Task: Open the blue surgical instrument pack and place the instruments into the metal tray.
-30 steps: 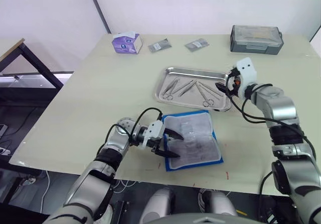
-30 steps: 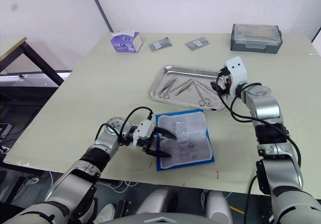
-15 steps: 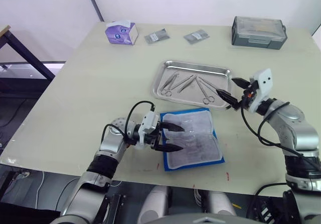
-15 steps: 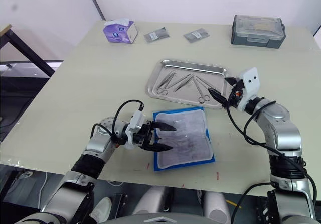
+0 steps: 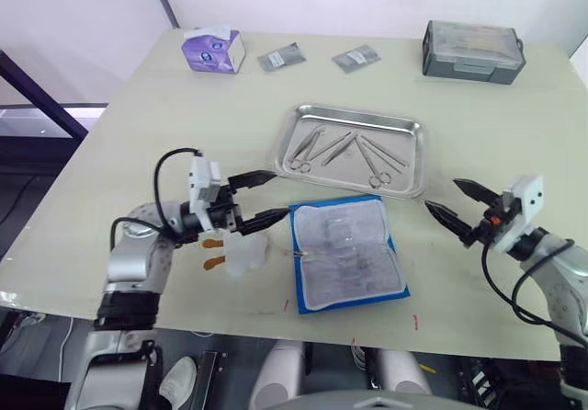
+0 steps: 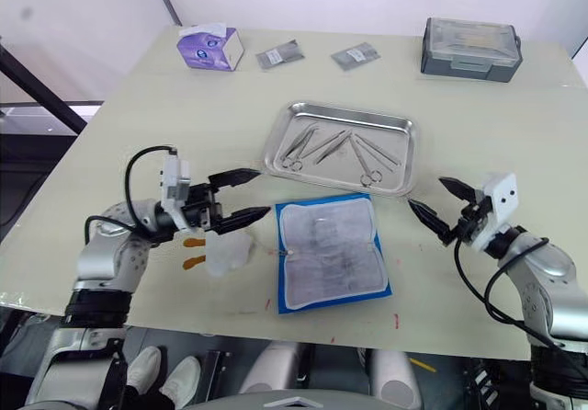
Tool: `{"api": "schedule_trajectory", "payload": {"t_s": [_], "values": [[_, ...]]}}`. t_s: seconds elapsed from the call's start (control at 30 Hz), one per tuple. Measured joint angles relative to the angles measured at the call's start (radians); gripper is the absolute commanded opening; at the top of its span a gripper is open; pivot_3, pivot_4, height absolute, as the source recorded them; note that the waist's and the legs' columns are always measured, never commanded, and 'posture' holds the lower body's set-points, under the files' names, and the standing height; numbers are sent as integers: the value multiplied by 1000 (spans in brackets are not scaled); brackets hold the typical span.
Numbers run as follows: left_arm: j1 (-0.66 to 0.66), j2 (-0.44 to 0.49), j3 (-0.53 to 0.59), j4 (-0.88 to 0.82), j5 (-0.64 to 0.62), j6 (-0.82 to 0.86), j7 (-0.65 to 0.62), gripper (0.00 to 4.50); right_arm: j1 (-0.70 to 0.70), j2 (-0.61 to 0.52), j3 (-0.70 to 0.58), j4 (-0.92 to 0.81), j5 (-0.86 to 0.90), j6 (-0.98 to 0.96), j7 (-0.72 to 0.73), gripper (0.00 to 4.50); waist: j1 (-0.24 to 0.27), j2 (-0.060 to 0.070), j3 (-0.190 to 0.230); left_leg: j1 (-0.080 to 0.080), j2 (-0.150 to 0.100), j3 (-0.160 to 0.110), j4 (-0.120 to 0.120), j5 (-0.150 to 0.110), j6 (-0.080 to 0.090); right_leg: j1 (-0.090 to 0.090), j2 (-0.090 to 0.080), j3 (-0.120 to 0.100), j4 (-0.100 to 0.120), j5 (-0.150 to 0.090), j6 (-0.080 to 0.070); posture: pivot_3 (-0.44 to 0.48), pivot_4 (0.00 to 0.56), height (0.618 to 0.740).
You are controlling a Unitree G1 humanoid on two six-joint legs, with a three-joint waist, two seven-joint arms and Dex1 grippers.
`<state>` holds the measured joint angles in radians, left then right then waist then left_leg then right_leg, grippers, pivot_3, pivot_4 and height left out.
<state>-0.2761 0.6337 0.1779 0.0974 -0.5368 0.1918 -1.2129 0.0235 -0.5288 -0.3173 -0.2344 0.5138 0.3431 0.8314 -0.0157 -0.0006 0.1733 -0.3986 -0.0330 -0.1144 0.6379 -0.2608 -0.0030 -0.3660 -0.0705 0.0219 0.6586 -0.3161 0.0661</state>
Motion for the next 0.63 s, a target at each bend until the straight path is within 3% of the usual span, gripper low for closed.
{"api": "schedule_trajectory", "payload": {"t_s": [0.13,0.33,0.63], "values": [[142,62,112,-52,-17,32,52,4487,131,-17,-75,-5,30,-40,45,4500,0,0,0,0,0,1,0,0,0,0,-1,1,0,0,0,0,150,738],[389,67,240,-107,-14,42,126,4487,310,-18,-164,-7,50,-125,114,4500,3,0,0,1,2,1,0,-2,4,0,-4,5,1,0,-1,0,150,738],[576,65,314,-131,29,14,194,4487,430,-11,-245,47,75,-208,169,4500,5,0,0,3,3,1,0,-2,3,1,-4,6,2,2,-4,0,150,738]]}}
